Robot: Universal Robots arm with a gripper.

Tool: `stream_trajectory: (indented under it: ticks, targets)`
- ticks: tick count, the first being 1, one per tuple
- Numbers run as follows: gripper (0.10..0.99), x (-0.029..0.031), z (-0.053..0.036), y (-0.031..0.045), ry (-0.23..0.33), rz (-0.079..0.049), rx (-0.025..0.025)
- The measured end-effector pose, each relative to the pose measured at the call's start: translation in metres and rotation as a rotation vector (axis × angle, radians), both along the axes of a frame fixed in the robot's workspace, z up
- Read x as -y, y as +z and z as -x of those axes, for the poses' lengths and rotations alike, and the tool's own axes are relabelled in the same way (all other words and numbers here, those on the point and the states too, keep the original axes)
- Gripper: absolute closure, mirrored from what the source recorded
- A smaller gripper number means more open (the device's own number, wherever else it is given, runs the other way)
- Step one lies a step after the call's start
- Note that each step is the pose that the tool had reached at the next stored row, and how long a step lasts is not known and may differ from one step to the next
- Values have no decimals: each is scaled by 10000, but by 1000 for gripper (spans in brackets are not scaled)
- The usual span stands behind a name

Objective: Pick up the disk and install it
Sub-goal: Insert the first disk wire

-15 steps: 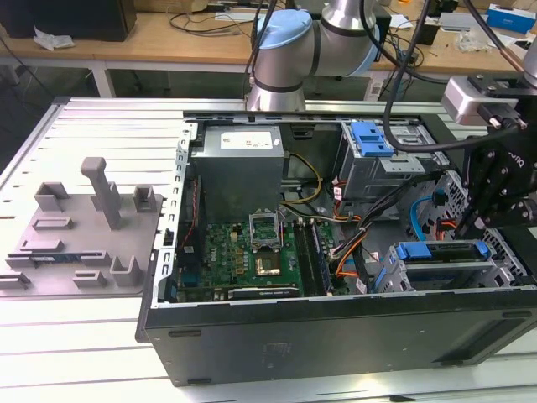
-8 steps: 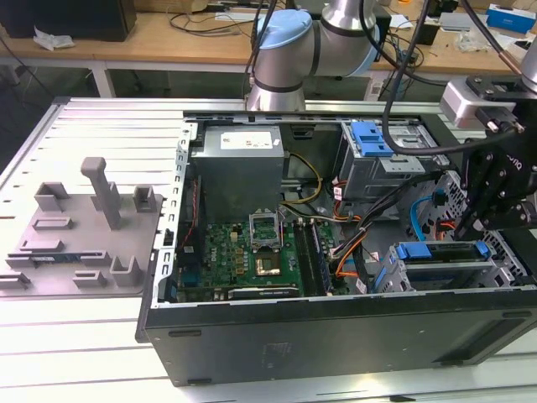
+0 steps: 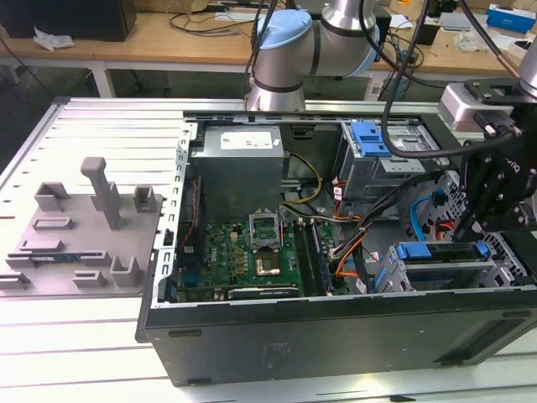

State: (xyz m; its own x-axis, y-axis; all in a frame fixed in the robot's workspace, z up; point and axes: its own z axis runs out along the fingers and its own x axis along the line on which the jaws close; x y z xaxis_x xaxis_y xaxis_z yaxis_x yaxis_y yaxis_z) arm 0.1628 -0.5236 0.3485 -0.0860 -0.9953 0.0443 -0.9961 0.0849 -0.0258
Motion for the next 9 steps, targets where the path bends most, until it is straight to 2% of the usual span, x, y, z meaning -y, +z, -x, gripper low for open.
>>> stream_trajectory:
  ticks: [9]
  targets:
    - [918, 3, -1, -40, -2, 0, -14]
